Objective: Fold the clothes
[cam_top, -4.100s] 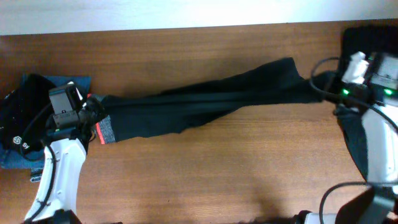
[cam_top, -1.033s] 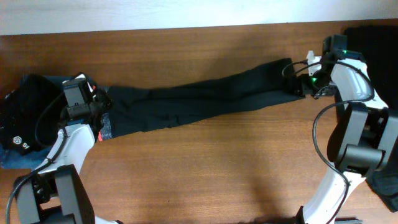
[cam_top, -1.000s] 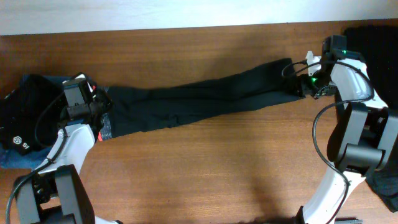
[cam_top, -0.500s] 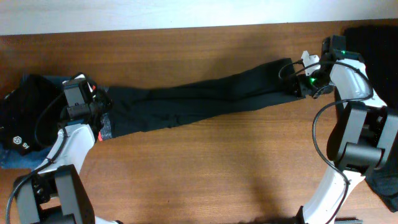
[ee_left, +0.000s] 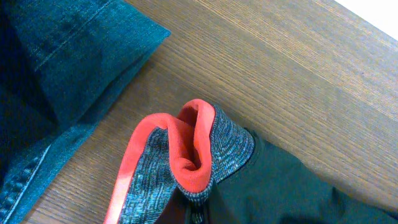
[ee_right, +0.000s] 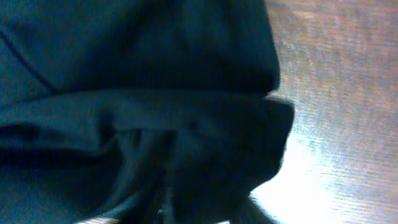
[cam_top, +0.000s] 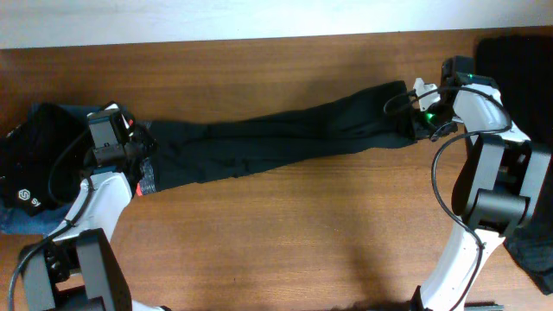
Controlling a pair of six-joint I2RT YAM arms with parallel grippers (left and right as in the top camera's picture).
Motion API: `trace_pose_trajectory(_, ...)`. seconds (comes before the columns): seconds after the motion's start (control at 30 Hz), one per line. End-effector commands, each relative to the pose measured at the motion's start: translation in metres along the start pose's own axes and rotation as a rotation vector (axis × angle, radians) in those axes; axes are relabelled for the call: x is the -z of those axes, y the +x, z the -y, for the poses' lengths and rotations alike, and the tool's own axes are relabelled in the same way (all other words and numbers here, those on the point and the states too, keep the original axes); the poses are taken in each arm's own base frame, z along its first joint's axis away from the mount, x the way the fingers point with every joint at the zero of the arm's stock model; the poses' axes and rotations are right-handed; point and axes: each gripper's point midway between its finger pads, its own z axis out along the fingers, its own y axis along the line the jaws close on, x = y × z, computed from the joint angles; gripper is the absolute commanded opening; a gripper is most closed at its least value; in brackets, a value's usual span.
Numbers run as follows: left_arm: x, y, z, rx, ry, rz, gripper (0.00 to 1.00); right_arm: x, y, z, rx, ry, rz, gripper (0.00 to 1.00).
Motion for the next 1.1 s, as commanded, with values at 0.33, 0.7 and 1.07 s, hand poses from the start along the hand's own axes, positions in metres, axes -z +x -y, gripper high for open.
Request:
trace_pose_trajectory(0.33,-0.002,-0.007,0.000,-0.005,-0.008,0.015,0.00,0.063,0.006,-0.004,-0.133,0.027,-0.028,0.04)
trace_pose_trajectory(0.7,-0.002,-0.008,-0.002,-0.004,-0.020,0.022,0.00,0.114,-0.015,-0.011,-0.341,0.004,0.039,0.04)
trace_pose_trajectory(1.07,-0.002,-0.007,-0.003,-0.004,-0.021,0.019,0.00,0.113,0.000,-0.016,-0.377,-0.007,-0.029,0.04)
